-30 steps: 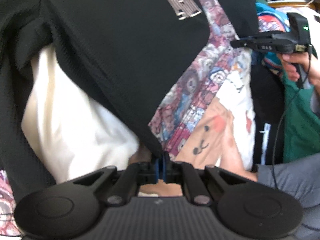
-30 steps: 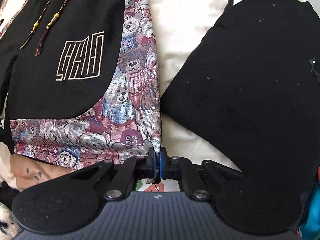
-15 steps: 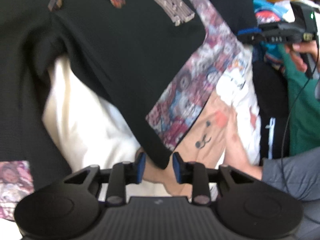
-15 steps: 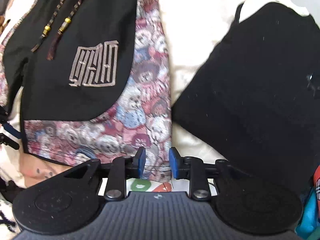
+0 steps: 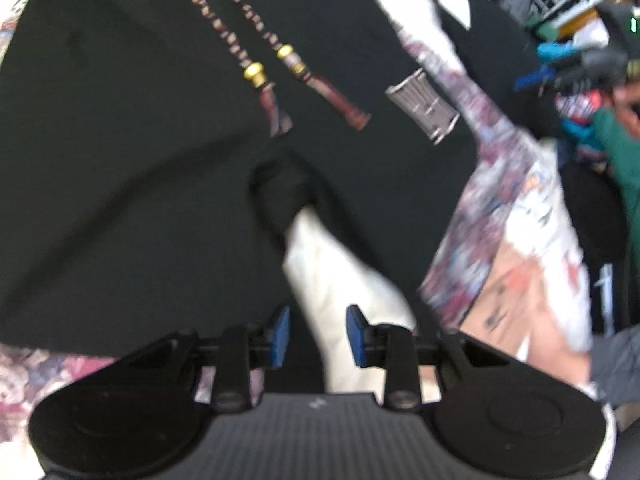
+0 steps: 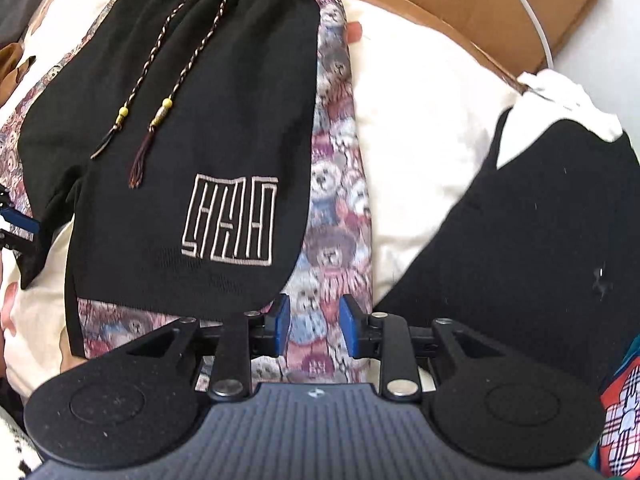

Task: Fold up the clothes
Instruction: 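Open both tools and release the pants onto the blanket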

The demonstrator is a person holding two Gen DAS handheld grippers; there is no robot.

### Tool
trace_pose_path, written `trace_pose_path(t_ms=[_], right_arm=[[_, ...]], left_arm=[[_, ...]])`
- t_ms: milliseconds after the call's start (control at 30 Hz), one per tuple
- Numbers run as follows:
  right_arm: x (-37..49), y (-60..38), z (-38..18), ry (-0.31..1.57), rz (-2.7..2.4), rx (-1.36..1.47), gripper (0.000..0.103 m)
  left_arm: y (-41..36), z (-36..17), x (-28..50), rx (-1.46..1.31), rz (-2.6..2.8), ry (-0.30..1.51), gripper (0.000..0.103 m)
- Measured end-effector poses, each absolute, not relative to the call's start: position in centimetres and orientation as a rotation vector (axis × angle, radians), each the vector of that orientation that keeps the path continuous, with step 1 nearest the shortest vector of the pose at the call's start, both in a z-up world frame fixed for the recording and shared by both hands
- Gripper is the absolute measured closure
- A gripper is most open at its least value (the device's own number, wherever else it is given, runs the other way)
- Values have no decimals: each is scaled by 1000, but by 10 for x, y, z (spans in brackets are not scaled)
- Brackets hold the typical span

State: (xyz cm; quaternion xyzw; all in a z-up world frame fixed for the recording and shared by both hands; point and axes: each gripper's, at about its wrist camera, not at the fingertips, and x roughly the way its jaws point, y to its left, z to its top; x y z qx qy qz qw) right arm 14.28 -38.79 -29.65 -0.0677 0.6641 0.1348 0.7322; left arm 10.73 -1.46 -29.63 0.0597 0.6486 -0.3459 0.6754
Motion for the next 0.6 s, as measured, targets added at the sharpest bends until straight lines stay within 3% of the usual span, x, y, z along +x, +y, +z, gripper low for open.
trace_pose_path(t_ms=[200,367,500,600], right_arm=[[154,-373,-298,1467,307,-175,72],[159,-364,-296,1471,316,-196,72],[160,-356,-294,1472,331,-215,72],[160,-353,-294,1476,331,-222,71]], left_arm=[[5,-302,98,206,-765,1470,67],[19,-313,86,191,-780,1507,54],[16,-312,76,193,-829,1484,33],[13,-312,72,206,-837,1473,30]])
